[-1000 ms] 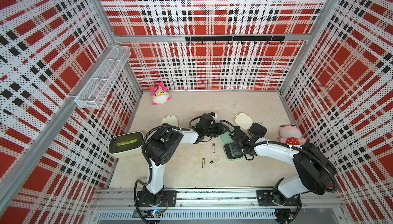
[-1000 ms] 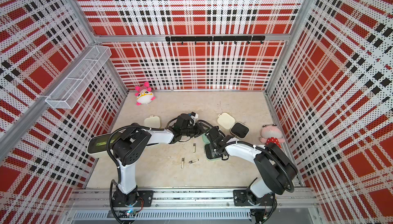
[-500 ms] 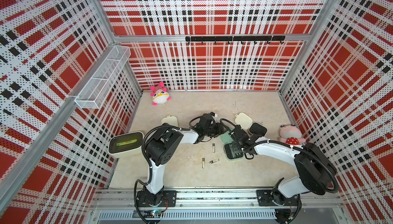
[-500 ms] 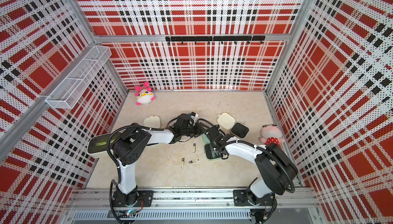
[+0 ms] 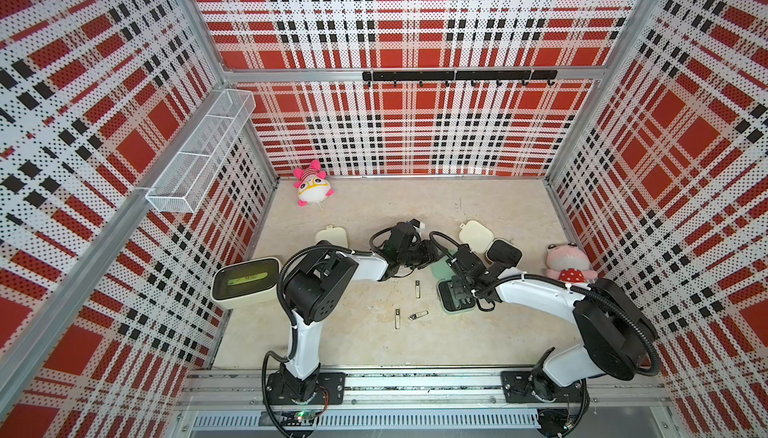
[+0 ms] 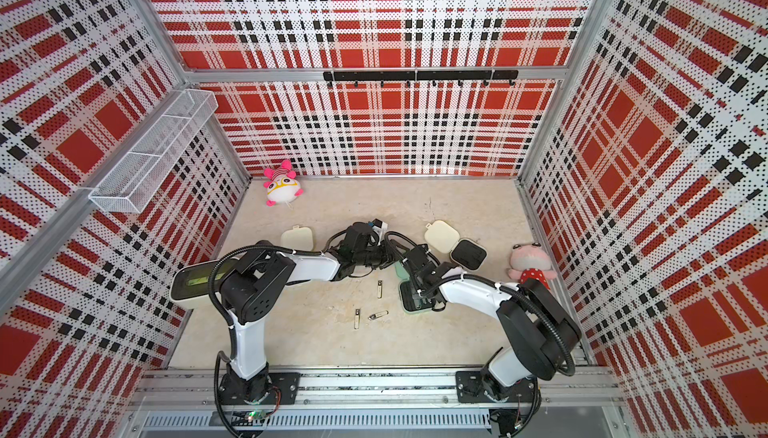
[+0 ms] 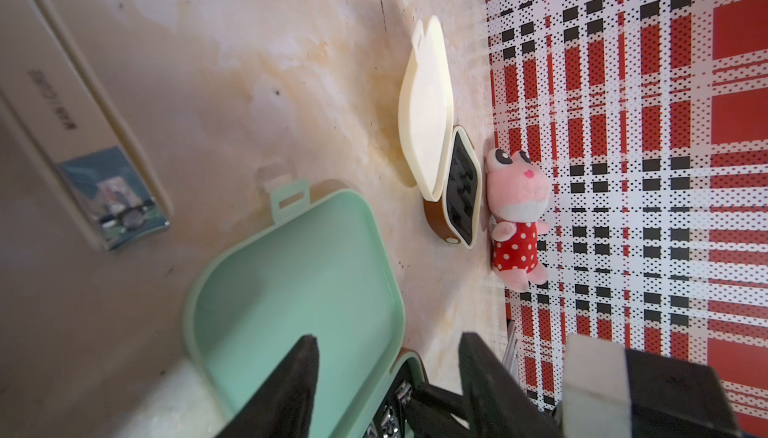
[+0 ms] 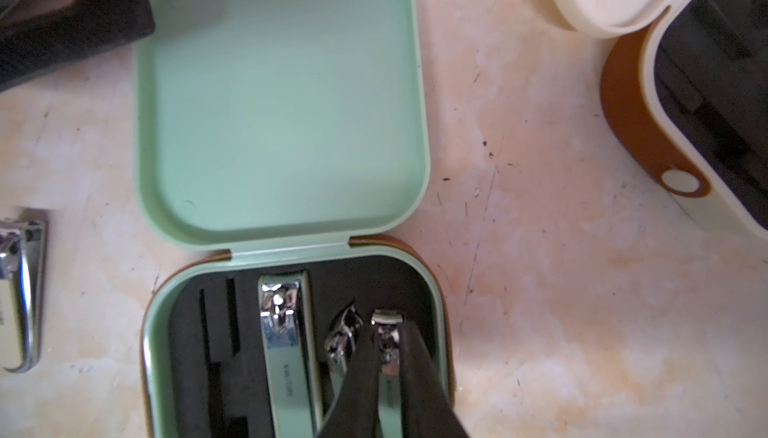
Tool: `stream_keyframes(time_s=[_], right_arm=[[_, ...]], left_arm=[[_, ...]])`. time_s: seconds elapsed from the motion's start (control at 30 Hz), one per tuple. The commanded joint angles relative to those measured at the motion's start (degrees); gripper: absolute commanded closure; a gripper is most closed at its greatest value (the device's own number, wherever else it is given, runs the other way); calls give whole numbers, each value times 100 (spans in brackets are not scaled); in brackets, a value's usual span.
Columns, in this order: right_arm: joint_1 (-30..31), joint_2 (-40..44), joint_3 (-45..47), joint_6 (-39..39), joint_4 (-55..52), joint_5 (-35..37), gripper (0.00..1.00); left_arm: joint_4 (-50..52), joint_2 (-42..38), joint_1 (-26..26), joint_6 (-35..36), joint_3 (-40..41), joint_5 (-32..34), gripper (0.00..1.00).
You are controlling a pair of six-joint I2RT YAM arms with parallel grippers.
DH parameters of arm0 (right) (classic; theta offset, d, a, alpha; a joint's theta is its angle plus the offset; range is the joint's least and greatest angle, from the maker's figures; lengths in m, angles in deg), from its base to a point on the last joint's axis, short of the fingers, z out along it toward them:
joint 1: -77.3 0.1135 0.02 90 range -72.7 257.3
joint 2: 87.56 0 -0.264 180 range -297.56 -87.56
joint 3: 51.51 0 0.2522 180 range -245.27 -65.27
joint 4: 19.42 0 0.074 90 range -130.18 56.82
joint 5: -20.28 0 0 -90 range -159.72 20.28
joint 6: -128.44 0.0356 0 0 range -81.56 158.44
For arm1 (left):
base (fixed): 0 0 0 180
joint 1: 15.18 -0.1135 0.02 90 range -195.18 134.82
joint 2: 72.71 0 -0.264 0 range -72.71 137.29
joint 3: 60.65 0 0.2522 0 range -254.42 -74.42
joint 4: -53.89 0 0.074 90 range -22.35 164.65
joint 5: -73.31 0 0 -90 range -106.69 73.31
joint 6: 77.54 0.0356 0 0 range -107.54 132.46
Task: Organize nail clipper sets
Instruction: Place the nail clipper in the storage box.
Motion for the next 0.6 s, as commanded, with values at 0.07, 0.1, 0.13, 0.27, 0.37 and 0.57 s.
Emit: stream_keyframes(time_s=[0.07, 0.1, 0.13, 0.27, 0.37, 0.57], right_arm=[[-16, -53, 169, 165, 138, -44, 89], [-17, -45, 185, 181, 158, -66, 89], [-17, -38, 199, 188, 173, -86, 89], [-10, 20, 209, 207, 198, -132, 90], [-13, 127, 163, 197, 154, -150, 89], [-17, 432, 115, 129, 86, -318, 85]], left_arm=[[-62, 41, -36, 131, 37, -33, 41], [-64, 40, -36, 132, 37, -37, 41], [-61, 41, -36, 135, 38, -37, 41], [-53, 35, -36, 131, 40, -39, 41], [-45, 14, -44, 141, 31, -38, 41], [-37, 1, -62, 140, 21, -53, 41]])
